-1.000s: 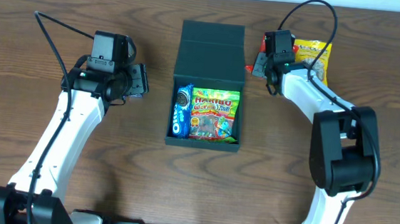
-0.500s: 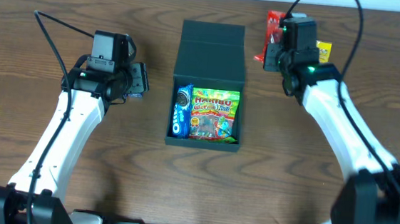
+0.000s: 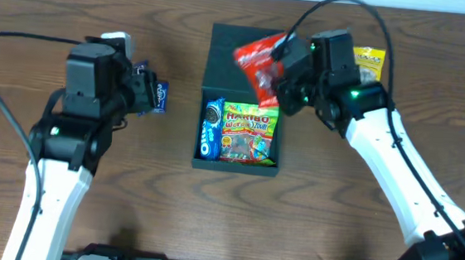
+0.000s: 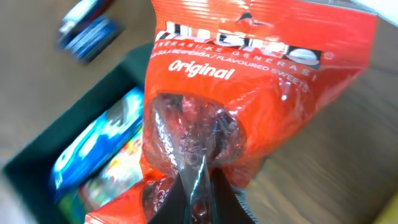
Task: Pack container
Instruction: 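Carry the red Hacks bag into the box over the Oreo, then push the red bag down into the box with the right gripper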
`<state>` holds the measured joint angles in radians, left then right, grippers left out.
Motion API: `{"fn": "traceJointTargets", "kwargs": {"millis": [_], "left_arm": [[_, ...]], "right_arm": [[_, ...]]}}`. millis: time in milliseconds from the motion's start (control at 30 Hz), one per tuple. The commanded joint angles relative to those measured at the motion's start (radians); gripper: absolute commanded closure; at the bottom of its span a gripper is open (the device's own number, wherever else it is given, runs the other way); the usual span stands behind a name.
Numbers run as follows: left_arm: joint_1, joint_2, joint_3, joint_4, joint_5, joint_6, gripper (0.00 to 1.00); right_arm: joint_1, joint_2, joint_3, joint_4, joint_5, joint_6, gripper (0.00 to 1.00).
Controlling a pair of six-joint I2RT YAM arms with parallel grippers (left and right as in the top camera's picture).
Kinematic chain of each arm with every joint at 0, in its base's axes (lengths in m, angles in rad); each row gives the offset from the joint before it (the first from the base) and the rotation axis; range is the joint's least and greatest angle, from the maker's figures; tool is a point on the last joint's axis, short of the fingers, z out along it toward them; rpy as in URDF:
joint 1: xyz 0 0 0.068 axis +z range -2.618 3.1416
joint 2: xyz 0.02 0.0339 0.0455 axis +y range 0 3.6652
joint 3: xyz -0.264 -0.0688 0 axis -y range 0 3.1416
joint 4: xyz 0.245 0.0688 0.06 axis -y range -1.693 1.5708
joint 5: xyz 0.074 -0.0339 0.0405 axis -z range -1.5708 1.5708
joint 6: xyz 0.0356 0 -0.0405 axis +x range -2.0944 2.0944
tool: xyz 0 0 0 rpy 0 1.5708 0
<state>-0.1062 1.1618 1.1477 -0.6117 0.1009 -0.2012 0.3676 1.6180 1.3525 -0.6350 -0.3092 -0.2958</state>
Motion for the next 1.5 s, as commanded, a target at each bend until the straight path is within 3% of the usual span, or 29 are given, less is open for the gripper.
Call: {"fn": "traceJointTargets", "kwargs": {"millis": [0,133,500,700,733,767,800,833,867,967,1100,1167,1200,1333,1467], "left_arm": [[0.004,-0.028,0.022,-0.017,-0.008,0.023,0.34],[0.004,-0.029,0.022,-0.043,-0.007,0.023,0.34],[0.004,-0.029,0.022,-0.061,-0.008,0.023,0.34],[0.004,-0.029,0.022,-0.06,-0.007,0.039,0.34],[0.004,-0.029,0.022,-0.061,-0.008,0.042,0.34],[0.004,-0.029,0.022,-0.061,-0.008,0.042,0.34],[0.004,-0.029,0.022,-0.061,-0.007,0.042,0.34],[0.004,-0.029,0.022,-0.061,-0.008,0.042,0.34],[0.004,-0.029,0.022,-0.06,-0.008,0.042,0.34],[0.004,-0.029,0.022,-0.061,-0.007,0.042,0.34],[0.004,-0.029,0.022,-0.061,-0.008,0.042,0.34],[0.004,-0.029,0.022,-0.061,-0.007,0.042,0.34],[0.004,-0.029,0.022,-0.061,-0.007,0.042,0.34],[0.004,-0.029,0.022,-0.061,-0.007,0.042,0.33],[0.004,-0.029,0.022,-0.058,-0.007,0.042,0.34]], "right_arm": [[0.02,-0.028,0.007,-0.046,-0.171,-0.316,0.99],[0.027,-0.01,0.007,-0.092,-0.208,-0.444,0.99],[0.025,0.172,0.007,-0.107,-0.219,-0.507,0.99],[0.025,0.183,0.007,-0.129,-0.209,-0.552,0.99],[0.025,0.183,0.007,-0.124,-0.189,-0.551,0.95],[0.025,0.183,0.007,-0.119,-0.16,-0.55,0.8],[0.025,0.183,0.007,-0.108,-0.089,-0.545,0.4],[0.025,0.183,0.007,-0.101,-0.048,-0.525,0.28],[0.025,0.183,0.007,-0.094,-0.011,-0.496,0.26],[0.024,0.179,0.007,-0.081,0.025,-0.397,0.27],[0.027,0.16,0.008,-0.081,0.02,-0.221,0.4],[0.039,0.154,0.008,-0.089,-0.017,-0.152,0.6],[0.046,0.153,0.008,-0.09,-0.089,-0.145,0.96],[0.069,0.153,0.008,-0.083,-0.301,-0.146,0.98],[0.119,0.157,0.006,-0.084,-0.191,-0.146,0.98]]}}
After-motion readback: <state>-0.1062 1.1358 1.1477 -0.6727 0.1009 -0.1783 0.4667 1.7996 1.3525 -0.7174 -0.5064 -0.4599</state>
